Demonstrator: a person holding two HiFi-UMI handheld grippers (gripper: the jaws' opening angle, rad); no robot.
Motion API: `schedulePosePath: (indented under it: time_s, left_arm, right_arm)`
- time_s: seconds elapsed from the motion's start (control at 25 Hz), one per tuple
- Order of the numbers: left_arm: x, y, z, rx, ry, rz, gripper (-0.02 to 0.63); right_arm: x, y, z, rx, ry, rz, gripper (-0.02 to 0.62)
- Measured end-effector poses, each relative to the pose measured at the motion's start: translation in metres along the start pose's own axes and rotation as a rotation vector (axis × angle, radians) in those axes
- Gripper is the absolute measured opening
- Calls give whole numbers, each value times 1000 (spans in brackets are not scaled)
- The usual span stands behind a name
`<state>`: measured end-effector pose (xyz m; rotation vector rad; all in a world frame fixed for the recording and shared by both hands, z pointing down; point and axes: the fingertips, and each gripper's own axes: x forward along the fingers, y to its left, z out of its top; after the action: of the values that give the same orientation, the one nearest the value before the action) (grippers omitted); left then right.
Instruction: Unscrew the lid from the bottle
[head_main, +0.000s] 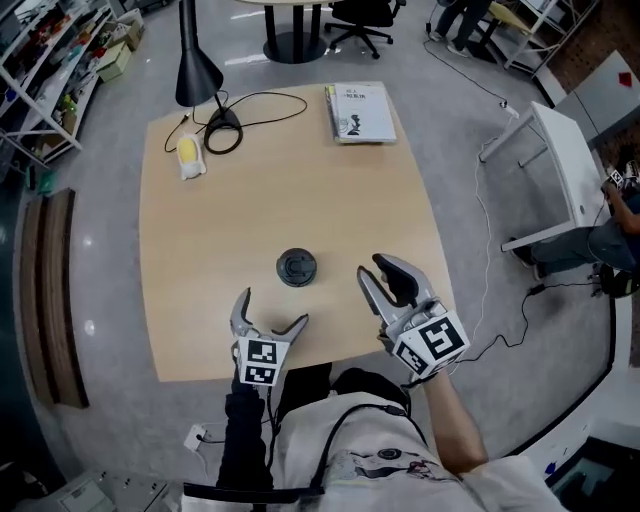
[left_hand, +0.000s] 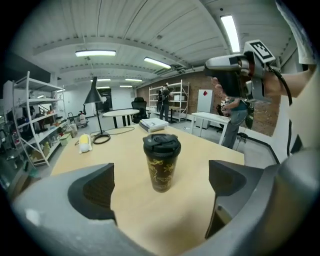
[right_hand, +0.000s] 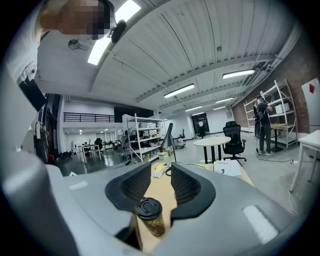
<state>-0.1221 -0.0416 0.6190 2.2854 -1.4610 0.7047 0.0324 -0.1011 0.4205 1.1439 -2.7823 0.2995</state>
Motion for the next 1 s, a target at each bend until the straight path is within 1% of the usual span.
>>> schedulePosePath:
  time_s: [0.08,0.16,0.28,0.48,0.6,0.72,0.88,1.0]
  left_arm:
    - [19,-2,-20,10,46,-40,604]
    - [36,-7,-33,34,54,-71,604]
    - [61,-11,-31,63,-29,-85,603]
    - [97,-16,-23,67,-136,-109,601]
    - [114,-22,-13,84,-178,-137,600]
    - [127,-23,-4,78,-215,-145,598]
    - [130,-27,6,57,-270,-155,598]
    - [129,-26,12,60,-289,-162,594]
  right_arm:
    - [12,-1,-4,4,25,-1,127]
    - [20,-2,-8,8,50,2,127]
    - [27,-8,-14,8,84,-10,126]
    - [17,-26,-20,-15,135,-51,118]
    - [7,-42,-25,-15,166,-91,117]
    - [1,-53,-28,-13,187,-123,114]
    - [-3,-61,-32,-13,213,-148,112]
    - [-5,-67,-33,-19,230,-161,110]
